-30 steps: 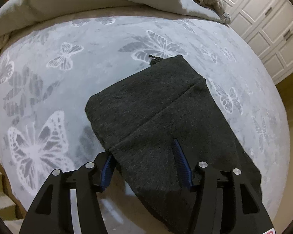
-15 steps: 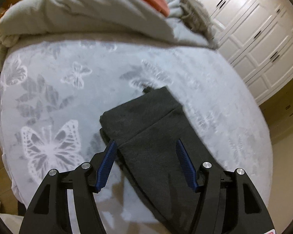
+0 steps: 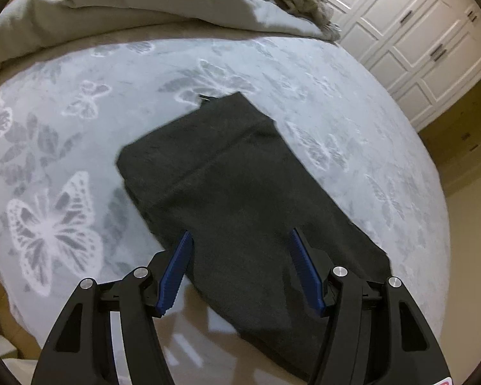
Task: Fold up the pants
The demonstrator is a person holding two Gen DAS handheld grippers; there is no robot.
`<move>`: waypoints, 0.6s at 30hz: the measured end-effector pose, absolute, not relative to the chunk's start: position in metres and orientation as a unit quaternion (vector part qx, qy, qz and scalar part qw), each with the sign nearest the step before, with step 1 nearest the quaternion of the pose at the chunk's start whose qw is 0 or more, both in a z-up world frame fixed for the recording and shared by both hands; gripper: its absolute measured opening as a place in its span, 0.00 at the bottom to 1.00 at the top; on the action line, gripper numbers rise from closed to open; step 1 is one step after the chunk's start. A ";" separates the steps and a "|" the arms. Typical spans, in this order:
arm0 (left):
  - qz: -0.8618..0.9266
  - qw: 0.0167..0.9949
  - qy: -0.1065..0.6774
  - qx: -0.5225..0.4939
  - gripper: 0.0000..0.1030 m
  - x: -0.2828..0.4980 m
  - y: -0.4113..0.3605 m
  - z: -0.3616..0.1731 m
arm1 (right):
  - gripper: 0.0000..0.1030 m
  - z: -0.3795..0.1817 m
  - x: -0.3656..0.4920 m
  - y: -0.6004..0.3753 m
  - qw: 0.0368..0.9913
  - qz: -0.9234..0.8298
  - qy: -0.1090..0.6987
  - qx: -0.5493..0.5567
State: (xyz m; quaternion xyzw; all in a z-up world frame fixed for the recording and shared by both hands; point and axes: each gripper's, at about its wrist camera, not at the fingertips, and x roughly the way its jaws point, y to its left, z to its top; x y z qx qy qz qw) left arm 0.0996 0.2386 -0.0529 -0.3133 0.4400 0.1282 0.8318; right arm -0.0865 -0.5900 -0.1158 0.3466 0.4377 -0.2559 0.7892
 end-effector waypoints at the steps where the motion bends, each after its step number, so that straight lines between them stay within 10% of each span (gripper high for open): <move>1: 0.119 0.834 0.441 -0.311 0.58 0.099 0.234 -0.052 | 0.51 -0.115 -0.091 -0.589 0.787 -0.234 0.421 0.385; 3: 0.089 0.842 0.445 -0.293 0.58 0.101 0.217 -0.049 | 0.83 -0.116 -0.093 -0.589 0.780 -0.230 0.407 0.417; 5: 0.057 0.849 0.451 -0.270 0.60 0.102 0.197 -0.048 | 0.83 -0.124 -0.089 -0.587 0.774 -0.218 0.404 0.437; 8: 0.021 0.857 0.464 -0.225 0.65 0.102 0.163 -0.049 | 0.72 -0.139 -0.076 -0.585 0.766 -0.219 0.410 0.444; 10: -0.001 0.854 0.479 -0.202 0.65 0.103 0.146 -0.055 | 0.14 -0.131 -0.069 -0.578 0.779 -0.242 0.416 0.402; 11: -0.015 0.848 0.494 -0.193 0.67 0.105 0.138 -0.060 | 0.05 -0.129 -0.066 -0.577 0.782 -0.237 0.412 0.404; 18: -0.023 0.838 0.525 -0.143 0.69 0.109 0.115 -0.073 | 0.04 -0.023 -0.048 -0.514 0.873 -0.080 0.269 0.399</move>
